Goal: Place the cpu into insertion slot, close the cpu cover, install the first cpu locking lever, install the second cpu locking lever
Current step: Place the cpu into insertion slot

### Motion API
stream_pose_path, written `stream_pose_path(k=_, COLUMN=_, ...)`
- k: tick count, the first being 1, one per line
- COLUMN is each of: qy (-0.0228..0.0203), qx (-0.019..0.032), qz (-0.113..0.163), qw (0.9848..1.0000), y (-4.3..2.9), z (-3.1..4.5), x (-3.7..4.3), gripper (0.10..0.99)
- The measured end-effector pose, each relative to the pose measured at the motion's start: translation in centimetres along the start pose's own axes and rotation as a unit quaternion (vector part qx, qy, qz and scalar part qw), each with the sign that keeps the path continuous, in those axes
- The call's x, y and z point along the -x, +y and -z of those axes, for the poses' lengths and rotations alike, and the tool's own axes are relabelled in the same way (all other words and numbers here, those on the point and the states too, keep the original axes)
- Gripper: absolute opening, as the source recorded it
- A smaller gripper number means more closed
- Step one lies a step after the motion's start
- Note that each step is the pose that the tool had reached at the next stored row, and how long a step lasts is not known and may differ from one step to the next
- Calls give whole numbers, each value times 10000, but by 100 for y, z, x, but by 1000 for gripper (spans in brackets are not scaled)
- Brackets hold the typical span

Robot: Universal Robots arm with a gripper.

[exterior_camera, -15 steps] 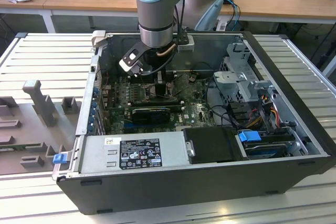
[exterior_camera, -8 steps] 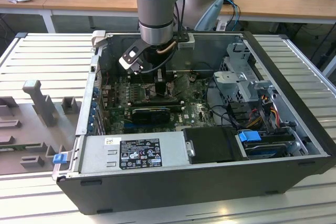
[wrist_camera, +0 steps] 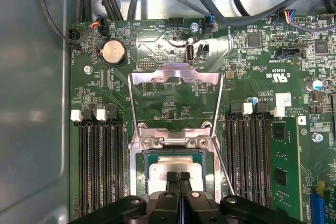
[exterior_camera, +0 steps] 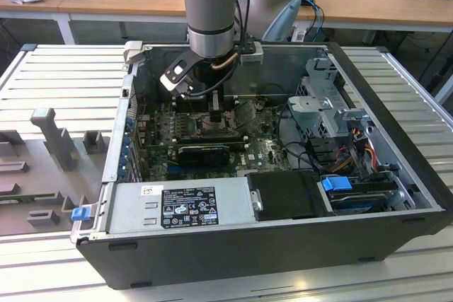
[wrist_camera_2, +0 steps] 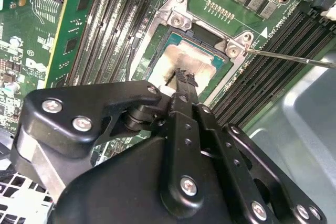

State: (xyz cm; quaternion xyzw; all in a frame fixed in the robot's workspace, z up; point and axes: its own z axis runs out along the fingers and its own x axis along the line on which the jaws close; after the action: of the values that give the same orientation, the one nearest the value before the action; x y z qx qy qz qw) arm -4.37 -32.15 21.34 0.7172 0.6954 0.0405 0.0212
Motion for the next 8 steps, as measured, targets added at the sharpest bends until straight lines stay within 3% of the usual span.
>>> stream_pose_path(k=8, qy=-1, qx=-2, qz=0, qw=10000, y=2, z=23, x=0, gripper=106)
